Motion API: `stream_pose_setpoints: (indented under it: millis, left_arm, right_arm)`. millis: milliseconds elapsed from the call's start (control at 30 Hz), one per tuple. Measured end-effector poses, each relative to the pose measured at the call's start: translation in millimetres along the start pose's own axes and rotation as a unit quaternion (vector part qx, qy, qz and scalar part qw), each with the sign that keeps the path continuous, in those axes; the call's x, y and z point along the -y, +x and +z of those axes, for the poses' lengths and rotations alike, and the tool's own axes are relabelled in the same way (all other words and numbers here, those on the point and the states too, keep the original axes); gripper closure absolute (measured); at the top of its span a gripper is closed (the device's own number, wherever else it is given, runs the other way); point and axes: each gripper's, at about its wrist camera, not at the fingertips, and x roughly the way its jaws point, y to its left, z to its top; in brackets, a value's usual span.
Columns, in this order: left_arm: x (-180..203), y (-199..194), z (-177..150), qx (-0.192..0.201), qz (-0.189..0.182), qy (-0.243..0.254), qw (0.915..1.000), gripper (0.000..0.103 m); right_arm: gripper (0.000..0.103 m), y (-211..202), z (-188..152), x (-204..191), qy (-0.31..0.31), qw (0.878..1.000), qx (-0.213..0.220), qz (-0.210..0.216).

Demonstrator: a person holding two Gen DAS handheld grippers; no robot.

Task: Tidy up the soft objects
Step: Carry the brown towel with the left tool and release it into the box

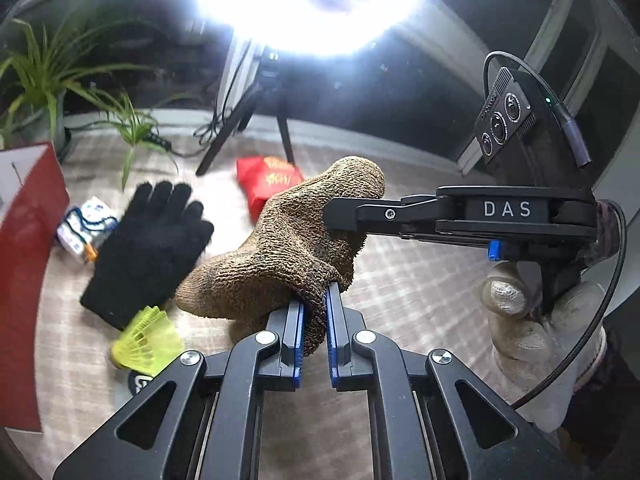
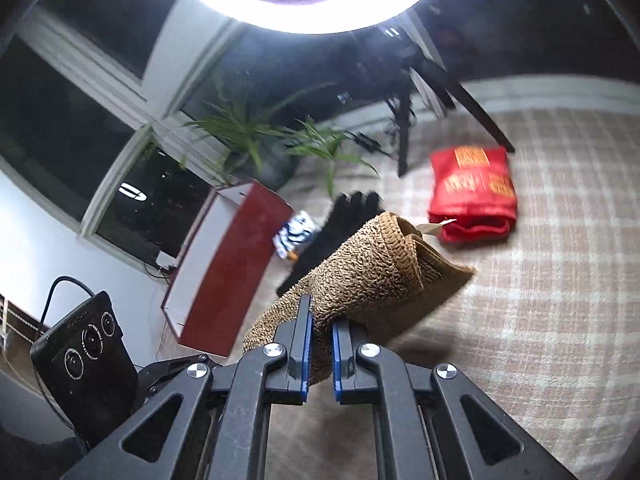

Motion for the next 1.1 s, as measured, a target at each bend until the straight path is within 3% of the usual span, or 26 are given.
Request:
stream_pose_setpoints:
  millis: [467, 633, 833, 1100]
  left_arm:
    - [-24.6, -75.3, 27.2, 0.059, -0.017, -0.006, 0.9981, 0.095]
    - [-44.4, -101.9, 29.8, 0.077, 0.016, -0.005, 0.9969, 0.095]
    - [-78.4, -128.2, 26.1, 0.091, 0.064, -0.022, 0.9935, 0.095]
    - [-138.1, -170.4, 23.3, 0.126, 0.142, -0.055, 0.9803, 0.095]
  right_arm:
    - [0.096, -22.3, 23.9, -96.0, -0.078, 0.996, 0.038, 0.016]
    - [0.096, -3.2, 28.4, -130.9, -0.107, 0.994, 0.028, 0.022]
    - [0.096, 47.0, 42.2, -182.6, -0.155, 0.987, 0.001, 0.034]
    - [0.096, 117.6, 58.6, -257.1, -0.218, 0.974, -0.032, 0.058]
